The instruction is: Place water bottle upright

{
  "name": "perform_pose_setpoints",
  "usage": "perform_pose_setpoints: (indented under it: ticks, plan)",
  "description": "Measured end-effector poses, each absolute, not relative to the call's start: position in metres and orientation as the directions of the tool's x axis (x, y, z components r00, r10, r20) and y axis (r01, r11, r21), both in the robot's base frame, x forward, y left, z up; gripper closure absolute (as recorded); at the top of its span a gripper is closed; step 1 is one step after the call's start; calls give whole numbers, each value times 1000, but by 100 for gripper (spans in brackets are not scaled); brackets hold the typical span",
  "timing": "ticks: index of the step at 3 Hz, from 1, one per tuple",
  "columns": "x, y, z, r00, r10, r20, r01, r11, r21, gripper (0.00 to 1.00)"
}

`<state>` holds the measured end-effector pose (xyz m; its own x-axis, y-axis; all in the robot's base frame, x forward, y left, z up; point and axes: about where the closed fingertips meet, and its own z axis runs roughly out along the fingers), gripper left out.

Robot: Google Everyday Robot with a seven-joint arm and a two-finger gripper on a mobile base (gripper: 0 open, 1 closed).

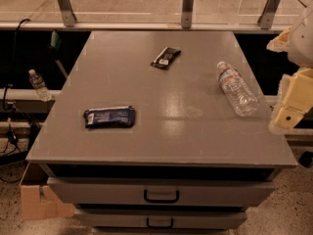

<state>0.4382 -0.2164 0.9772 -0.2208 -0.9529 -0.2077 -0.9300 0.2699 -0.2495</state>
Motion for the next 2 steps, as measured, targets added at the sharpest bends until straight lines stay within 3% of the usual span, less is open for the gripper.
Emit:
perform_pose_setpoints:
  ticks: [2]
  plan:
    - [457,-213,978,-204,-953,-225,-931,260,-256,0]
